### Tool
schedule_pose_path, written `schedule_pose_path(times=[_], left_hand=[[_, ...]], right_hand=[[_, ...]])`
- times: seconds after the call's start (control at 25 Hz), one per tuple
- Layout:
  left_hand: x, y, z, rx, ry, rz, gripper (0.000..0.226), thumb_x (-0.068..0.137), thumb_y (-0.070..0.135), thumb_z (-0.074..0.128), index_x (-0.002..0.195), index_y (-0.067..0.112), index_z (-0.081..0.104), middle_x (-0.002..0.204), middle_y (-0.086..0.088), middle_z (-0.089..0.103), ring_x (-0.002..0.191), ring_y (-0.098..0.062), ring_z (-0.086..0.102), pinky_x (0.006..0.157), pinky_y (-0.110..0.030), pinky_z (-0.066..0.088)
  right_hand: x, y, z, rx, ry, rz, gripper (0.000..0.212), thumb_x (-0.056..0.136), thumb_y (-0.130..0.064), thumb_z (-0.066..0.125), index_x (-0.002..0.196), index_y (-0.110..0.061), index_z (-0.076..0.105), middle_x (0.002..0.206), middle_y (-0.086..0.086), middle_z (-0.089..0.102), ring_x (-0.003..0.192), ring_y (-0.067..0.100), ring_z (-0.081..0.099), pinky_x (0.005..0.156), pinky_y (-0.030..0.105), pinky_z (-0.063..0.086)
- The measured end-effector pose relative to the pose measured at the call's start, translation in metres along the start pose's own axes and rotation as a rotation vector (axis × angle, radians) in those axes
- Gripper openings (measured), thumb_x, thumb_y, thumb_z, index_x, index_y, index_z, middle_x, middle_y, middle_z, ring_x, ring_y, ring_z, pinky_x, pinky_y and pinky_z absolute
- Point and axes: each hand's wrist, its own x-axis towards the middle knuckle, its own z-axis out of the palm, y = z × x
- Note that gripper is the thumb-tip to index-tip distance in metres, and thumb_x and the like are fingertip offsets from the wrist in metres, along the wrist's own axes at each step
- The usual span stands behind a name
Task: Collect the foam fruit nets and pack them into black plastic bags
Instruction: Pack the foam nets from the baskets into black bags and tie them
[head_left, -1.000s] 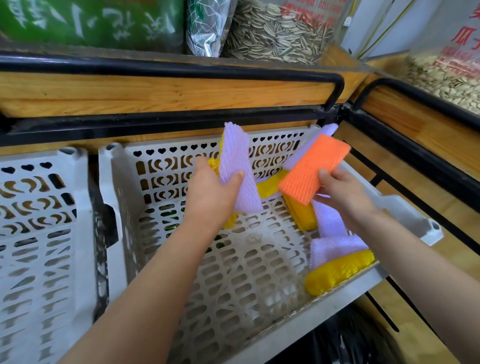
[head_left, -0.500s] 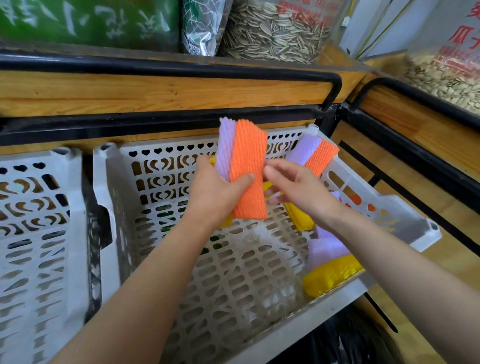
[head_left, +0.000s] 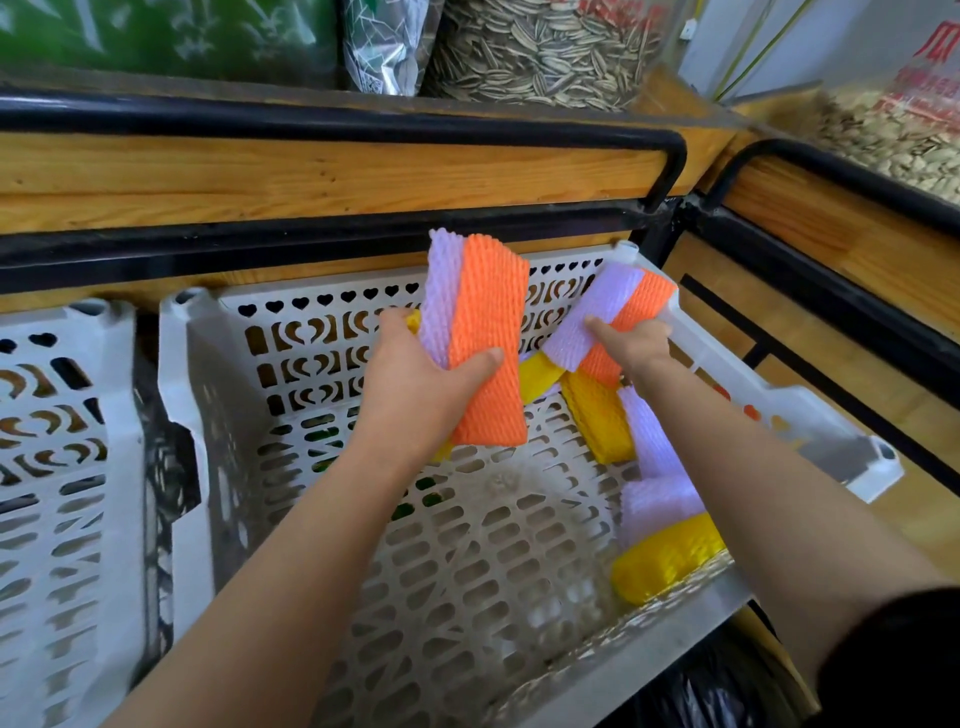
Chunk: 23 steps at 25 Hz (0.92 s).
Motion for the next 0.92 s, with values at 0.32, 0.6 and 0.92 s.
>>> schedule_pose_path(times=[0.32, 0.6, 0.92], left_hand=[[0.004, -0.006, -0.004, 0.073, 0.124, -0.007, 0.066, 0.084, 0.034, 0.068, 0.132, 0.013, 0.027, 0.118, -0.001, 0.045, 0.102, -0.019, 0.051, 0.074, -0.031, 0.047], [-0.008, 0.001, 0.005, 0.123, 0.098, 0.09, 0.07, 0.083, 0.041, 0.066, 0.133, 0.01, 0.027, 0.13, -0.008, 0.045, 0.115, -0.024, 0.051, 0.089, -0.04, 0.048], [-0.065, 0.031, 0.001, -0.076, -0.003, 0.167, 0.056, 0.082, 0.048, 0.062, 0.121, 0.023, 0.031, 0.128, -0.006, 0.046, 0.114, -0.021, 0.053, 0.093, -0.05, 0.049]], right_hand=[[-0.028, -0.009, 0.004, -0.083, -0.001, -0.292, 0.043, 0.09, -0.024, 0.057, 0.122, 0.002, 0.044, 0.113, 0.019, 0.057, 0.103, 0.033, 0.059, 0.087, 0.05, 0.051], [-0.13, -0.027, -0.032, 0.008, -0.201, -0.647, 0.038, 0.09, -0.029, 0.06, 0.119, -0.008, 0.049, 0.097, -0.004, 0.059, 0.088, 0.01, 0.059, 0.076, 0.026, 0.051], [-0.196, -0.036, -0.074, 0.002, -0.149, -0.804, 0.027, 0.087, -0.025, 0.064, 0.108, -0.017, 0.049, 0.082, -0.019, 0.053, 0.064, -0.01, 0.053, 0.057, 0.008, 0.041]])
